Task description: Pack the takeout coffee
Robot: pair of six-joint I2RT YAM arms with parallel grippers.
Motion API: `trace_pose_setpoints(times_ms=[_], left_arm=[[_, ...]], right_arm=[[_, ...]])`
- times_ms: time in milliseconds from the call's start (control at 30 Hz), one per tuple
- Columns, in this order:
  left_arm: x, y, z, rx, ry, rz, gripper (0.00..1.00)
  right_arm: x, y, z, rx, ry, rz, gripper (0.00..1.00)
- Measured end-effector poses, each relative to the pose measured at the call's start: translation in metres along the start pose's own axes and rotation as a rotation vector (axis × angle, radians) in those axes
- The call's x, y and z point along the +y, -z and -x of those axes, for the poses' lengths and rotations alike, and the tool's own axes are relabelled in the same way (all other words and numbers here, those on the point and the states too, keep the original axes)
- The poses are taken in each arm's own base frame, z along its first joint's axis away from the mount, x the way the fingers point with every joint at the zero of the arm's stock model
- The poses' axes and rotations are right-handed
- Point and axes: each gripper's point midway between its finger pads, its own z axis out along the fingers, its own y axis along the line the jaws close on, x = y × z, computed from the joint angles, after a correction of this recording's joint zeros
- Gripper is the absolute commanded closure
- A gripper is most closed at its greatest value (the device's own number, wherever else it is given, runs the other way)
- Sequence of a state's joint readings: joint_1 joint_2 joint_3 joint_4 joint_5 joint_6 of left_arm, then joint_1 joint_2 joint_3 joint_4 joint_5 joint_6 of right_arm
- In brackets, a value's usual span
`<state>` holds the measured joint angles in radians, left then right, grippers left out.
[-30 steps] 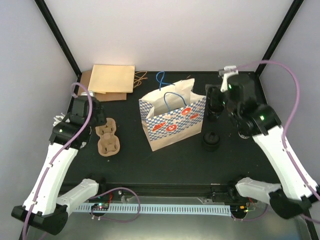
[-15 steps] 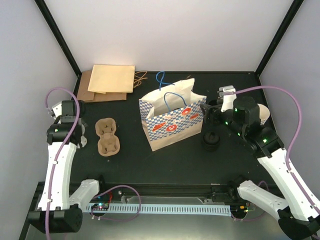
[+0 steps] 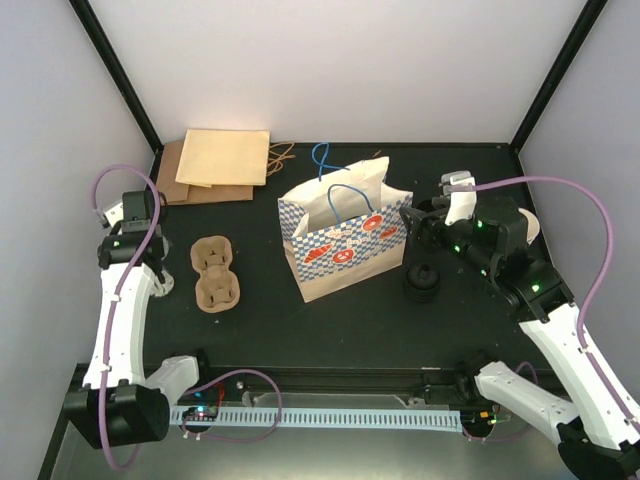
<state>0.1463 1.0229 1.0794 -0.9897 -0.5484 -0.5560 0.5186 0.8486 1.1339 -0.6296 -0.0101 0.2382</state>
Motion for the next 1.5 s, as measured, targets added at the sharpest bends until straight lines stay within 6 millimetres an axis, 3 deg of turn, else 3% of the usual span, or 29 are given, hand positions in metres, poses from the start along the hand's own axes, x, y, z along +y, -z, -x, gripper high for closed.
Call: trace_pose_setpoints(times_ms=[233, 433, 633, 900, 1267, 1400, 1500], left_arm=[[-0.009, -0.012, -0.002, 0.030, -0.003, -0.009, 0.63], [-0.011, -0.016, -0.002, 0.037, 0.007, -0.008, 0.84], [-0.011, -0.017, -0.004, 0.045, 0.018, -0.004, 0.98], [-0.008, -0.013, -0.008, 0.073, 0.016, 0.001, 0.98], [0.001, 0.022, 0.014, 0.040, 0.055, -0.032, 0.98], [0.005, 0.055, 0.033, -0.021, 0.109, -0.114, 0.98], [0.012, 0.091, 0.048, -0.101, 0.174, -0.220, 0.98]], right_arm=[[0.004, 0.002, 0.002, -0.009, 0.000, 0.025, 0.21], [0.007, 0.003, 0.002, -0.009, -0.003, 0.041, 0.21], [0.008, 0.002, 0.001, -0.010, -0.004, 0.050, 0.21], [0.009, 0.001, -0.002, -0.001, -0.004, 0.057, 0.21], [0.011, -0.003, -0.004, 0.010, -0.004, 0.066, 0.21], [0.012, -0.006, -0.006, 0.020, -0.007, 0.072, 0.21], [0.013, -0.007, -0.006, 0.025, -0.008, 0.076, 0.21]])
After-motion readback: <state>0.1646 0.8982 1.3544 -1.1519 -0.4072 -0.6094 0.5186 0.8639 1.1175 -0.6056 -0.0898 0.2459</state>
